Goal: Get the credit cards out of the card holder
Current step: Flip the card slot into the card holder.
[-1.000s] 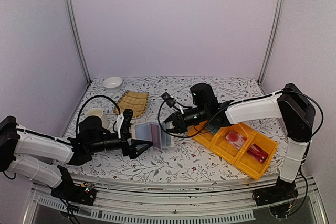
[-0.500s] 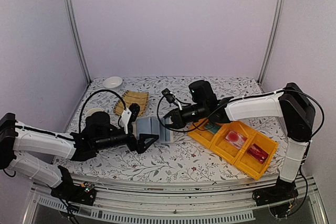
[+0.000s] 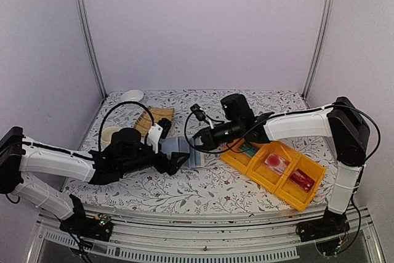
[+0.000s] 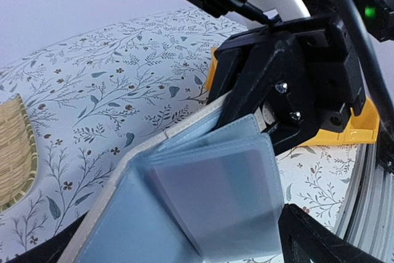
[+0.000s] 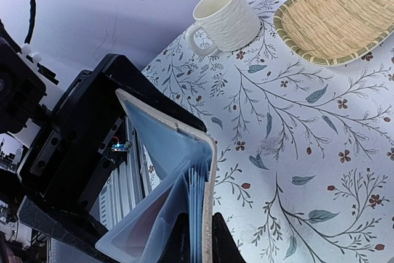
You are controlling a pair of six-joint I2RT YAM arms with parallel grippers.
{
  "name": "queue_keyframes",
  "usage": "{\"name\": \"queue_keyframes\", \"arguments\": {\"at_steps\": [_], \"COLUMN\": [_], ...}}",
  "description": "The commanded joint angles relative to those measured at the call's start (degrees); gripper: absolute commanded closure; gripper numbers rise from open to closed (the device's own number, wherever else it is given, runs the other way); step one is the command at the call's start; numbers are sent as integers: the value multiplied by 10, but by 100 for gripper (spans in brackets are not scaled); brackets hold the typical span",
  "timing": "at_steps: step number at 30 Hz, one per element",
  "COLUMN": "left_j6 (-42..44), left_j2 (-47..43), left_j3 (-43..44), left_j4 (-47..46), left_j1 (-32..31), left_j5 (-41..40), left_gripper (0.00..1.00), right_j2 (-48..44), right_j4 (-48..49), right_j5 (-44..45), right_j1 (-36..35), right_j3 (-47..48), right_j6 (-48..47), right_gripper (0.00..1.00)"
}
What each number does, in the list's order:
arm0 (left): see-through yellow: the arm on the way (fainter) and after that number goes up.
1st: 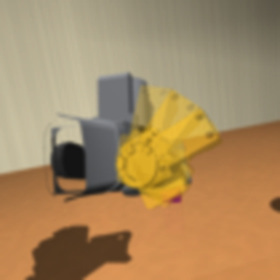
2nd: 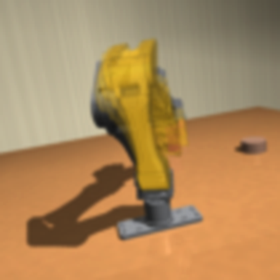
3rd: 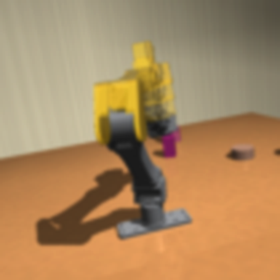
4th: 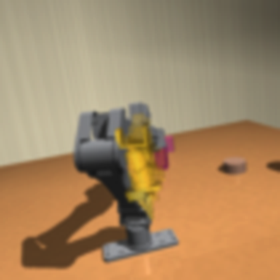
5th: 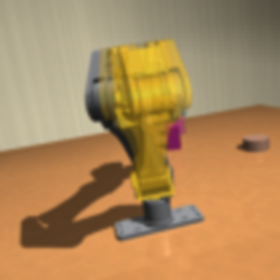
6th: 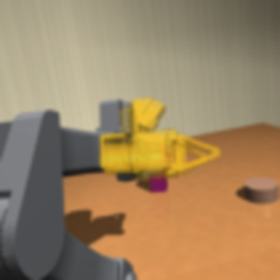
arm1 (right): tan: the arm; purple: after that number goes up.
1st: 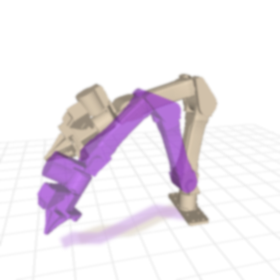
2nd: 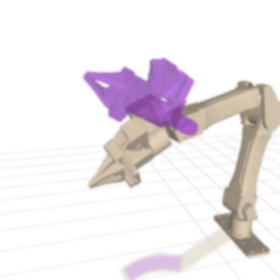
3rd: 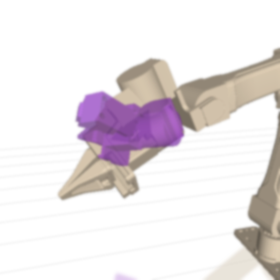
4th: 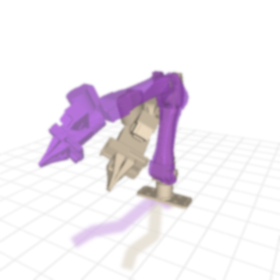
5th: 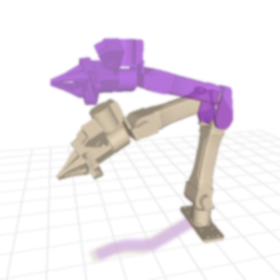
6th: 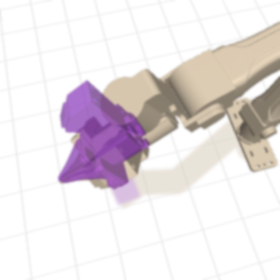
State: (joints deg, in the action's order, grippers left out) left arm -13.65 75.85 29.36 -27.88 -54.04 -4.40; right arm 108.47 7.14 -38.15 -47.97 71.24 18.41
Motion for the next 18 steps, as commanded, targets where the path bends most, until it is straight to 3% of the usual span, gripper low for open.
{"name": "queue_keyframes", "arguments": {"at_steps": [1, 11, 18], "left_j6": [-1, -2, 0], "left_j2": [13, 23, 45], "left_j3": [26, 44, 70], "left_j4": [26, 40, 75], "left_j1": [-14, -23, -24], "left_j5": [-31, -31, -61], "left_gripper": [2, 4, 20], "right_j2": [-1, 4, 5], "right_j4": [-8, -19, -22], "right_j5": [18, 30, 34], "right_j1": [2, 1, 2], "right_j3": [24, 29, 30], "right_j6": [0, -3, -7], "right_gripper": [98, 98, 98]}}
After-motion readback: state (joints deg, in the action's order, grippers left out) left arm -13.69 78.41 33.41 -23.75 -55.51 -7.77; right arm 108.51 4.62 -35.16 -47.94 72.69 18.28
